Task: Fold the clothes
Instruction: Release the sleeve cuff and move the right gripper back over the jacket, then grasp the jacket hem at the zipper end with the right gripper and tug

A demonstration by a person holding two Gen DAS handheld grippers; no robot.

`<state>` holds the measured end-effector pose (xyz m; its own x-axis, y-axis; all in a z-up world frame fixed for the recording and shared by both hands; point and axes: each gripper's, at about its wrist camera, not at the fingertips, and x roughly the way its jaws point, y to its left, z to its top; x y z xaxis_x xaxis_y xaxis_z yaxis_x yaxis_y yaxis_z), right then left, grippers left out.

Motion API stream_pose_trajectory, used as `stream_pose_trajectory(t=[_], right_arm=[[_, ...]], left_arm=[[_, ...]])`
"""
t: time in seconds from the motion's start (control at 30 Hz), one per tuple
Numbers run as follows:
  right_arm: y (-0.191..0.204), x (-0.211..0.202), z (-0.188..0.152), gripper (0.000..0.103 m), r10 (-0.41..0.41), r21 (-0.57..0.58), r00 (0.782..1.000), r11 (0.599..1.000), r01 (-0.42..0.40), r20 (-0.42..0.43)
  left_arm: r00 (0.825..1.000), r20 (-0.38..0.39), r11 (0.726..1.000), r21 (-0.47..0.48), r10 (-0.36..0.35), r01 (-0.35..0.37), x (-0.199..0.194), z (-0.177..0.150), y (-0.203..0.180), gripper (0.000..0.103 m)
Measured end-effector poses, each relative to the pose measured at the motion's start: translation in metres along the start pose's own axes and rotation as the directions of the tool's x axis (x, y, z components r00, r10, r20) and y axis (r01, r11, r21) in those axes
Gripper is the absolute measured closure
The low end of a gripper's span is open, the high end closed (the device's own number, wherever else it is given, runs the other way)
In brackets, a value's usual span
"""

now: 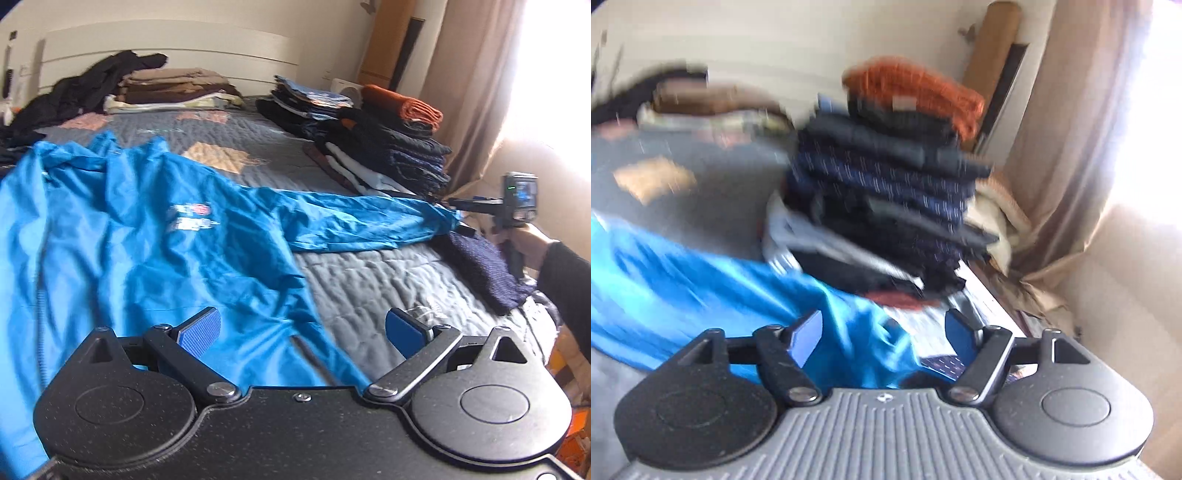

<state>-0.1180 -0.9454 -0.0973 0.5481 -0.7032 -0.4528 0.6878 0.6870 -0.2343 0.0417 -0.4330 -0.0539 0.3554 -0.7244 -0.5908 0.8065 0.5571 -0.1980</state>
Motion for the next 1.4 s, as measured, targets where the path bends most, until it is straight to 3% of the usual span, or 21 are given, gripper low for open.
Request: stream_pose_trajectory(t=[0.17, 0.33, 0.47, 0.57, 0.67, 0.77, 0.8, 0.83, 0.97, 1.1, 1.23, 1.33, 1.4], right_arm=[[0.053, -0.082, 0.004, 0.023, 0.198, 0.132, 0.977, 0.970, -0.206, 0.075], [0.152, -0.148, -0.004, 0.020, 0.429, 0.213, 0.898, 0.872, -0.440, 0.100], [0.243, -0.190, -0.012, 0.019, 0.642, 0.215, 0.765, 0.740, -0.637, 0.052], [0.306, -0.220, -0.019, 0.019, 0.774, 0.218, 0.633, 0.620, -0.754, -0.013], [0.365, -0.246, -0.030, 0.019, 0.867, 0.242, 0.484, 0.498, -0.833, -0.118], [0.408, -0.264, -0.052, 0.019, 0.911, 0.359, 0.346, 0.408, -0.840, -0.226], [0.418, -0.269, -0.060, 0.019, 0.910, 0.378, 0.320, 0.402, -0.834, -0.261], [0.425, -0.276, -0.065, 0.019, 0.903, 0.370, 0.319, 0.413, -0.832, -0.290], [0.439, -0.306, -0.083, 0.019, 0.859, 0.281, 0.369, 0.474, -0.834, -0.355], [0.451, -0.315, -0.093, 0.019, 0.846, 0.314, 0.345, 0.483, -0.817, -0.406], [0.457, -0.319, -0.095, 0.019, 0.870, 0.354, 0.314, 0.450, -0.820, -0.379], [0.461, -0.316, -0.097, 0.020, 0.898, 0.436, 0.269, 0.409, -0.801, -0.349], [0.465, -0.314, -0.099, 0.020, 0.904, 0.454, 0.257, 0.399, -0.797, -0.343]], left_arm=[[0.992, 0.034, 0.992, -0.016, 0.123, -0.123, -0.053, -0.002, 0.039, 0.007], [0.965, 0.029, 0.965, -0.027, 0.262, -0.262, -0.098, -0.020, 0.078, 0.006], [0.940, 0.016, 0.939, -0.042, 0.341, -0.340, -0.127, -0.041, 0.106, 0.006], [0.922, 0.010, 0.921, -0.062, 0.386, -0.385, -0.146, -0.058, 0.125, 0.006], [0.932, 0.008, 0.929, -0.080, 0.363, -0.361, -0.149, -0.074, 0.132, 0.006], [0.942, 0.000, 0.942, -0.022, 0.335, -0.335, -0.148, -0.092, 0.131, 0.006], [0.945, -0.006, 0.945, 0.017, 0.327, -0.327, -0.146, -0.097, 0.129, 0.006], [0.946, -0.009, 0.945, 0.057, 0.324, -0.323, -0.146, -0.103, 0.127, 0.006], [0.954, -0.031, 0.953, 0.061, 0.300, -0.297, -0.153, -0.122, 0.125, 0.006], [0.964, -0.026, 0.964, 0.012, 0.265, -0.265, -0.168, -0.137, 0.127, 0.006], [0.974, 0.011, 0.972, -0.063, 0.227, -0.226, -0.182, -0.142, 0.138, 0.006], [0.973, 0.035, 0.967, -0.125, 0.229, -0.223, -0.188, -0.141, 0.148, 0.006], [0.972, 0.051, 0.964, -0.150, 0.230, -0.221, -0.192, -0.142, 0.152, 0.006]])
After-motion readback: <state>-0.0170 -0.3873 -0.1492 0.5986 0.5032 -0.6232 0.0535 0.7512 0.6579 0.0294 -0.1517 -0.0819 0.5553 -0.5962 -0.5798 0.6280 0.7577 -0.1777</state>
